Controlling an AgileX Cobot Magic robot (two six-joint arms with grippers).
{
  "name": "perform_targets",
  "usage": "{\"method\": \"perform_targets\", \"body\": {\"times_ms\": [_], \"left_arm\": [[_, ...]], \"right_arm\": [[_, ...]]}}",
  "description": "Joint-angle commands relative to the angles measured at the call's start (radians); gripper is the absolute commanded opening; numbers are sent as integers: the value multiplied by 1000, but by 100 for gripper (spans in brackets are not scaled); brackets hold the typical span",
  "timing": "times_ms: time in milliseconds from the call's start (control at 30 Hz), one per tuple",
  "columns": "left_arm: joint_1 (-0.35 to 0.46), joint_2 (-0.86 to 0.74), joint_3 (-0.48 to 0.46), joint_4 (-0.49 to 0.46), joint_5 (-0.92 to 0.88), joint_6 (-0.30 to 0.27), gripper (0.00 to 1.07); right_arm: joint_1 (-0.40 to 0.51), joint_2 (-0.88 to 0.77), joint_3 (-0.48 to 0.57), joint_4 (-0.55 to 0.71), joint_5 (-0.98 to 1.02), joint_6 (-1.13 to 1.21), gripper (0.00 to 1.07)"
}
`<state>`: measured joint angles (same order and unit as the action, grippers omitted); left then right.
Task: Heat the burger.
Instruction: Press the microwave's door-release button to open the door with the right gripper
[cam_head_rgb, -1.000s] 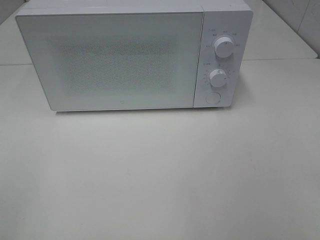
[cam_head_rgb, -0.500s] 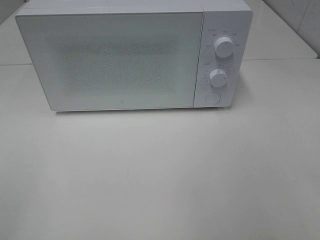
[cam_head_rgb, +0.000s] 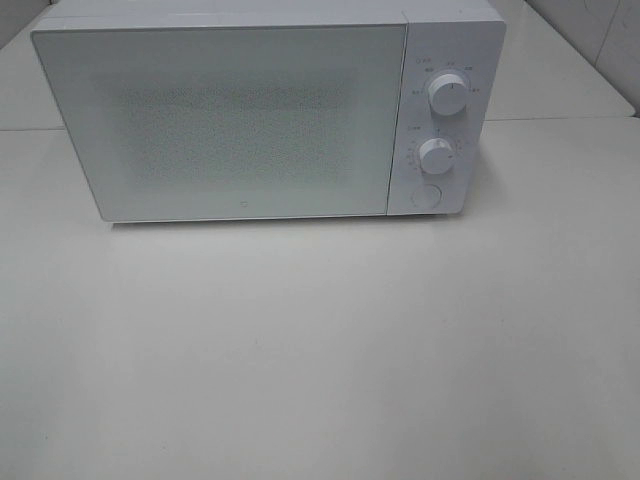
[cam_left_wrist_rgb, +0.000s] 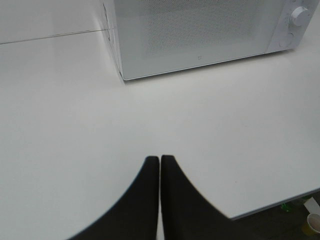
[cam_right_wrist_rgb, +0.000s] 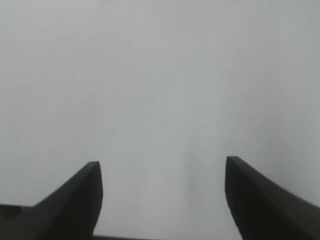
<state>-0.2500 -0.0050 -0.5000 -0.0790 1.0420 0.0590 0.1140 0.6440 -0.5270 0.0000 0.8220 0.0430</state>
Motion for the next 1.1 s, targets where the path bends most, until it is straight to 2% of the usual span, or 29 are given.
{"method": "perform_targets", "body": {"times_ms": [33, 133, 200, 367, 400, 467, 500, 600, 667, 733, 767, 967, 1100], "left_arm": [[3, -15, 2, -10, -10, -2, 0], [3, -15, 2, -10, -10, -2, 0], [3, -15, 2, -10, -10, -2, 0], [3, -15, 2, -10, -10, -2, 0], [3, -15, 2, -10, -10, -2, 0], [3, -15, 2, -10, -10, -2, 0], [3, -15, 2, -10, -10, -2, 0], [3, -15, 2, -10, -10, -2, 0], [3, -15, 2, -10, -10, -2, 0], [3, -15, 2, -10, -10, -2, 0], [3, -15, 2, -10, -10, -2, 0], [3, -15, 2, -12, -10, -2, 0], [3, -15, 2, -12, -10, -2, 0]], "right_arm": [[2, 20, -10, 0, -75, -4, 63], [2, 45, -10, 0, -151, -4, 63], [2, 73, -10, 0, -261, -23, 59], [2, 103, -10, 0, -365, -43, 52], [2, 117, -9, 0, -405, -43, 46], [2, 124, -8, 0, -428, -43, 43], [2, 138, -8, 0, -467, -43, 36], [2, 146, -8, 0, -486, -43, 33], [2, 181, -8, 0, -557, -43, 17], [2, 194, -8, 0, -578, -43, 15], [2, 219, -8, 0, -622, -43, 10], [2, 303, -8, 0, -756, -43, 0], [2, 356, -8, 0, -822, -43, 0]]}}
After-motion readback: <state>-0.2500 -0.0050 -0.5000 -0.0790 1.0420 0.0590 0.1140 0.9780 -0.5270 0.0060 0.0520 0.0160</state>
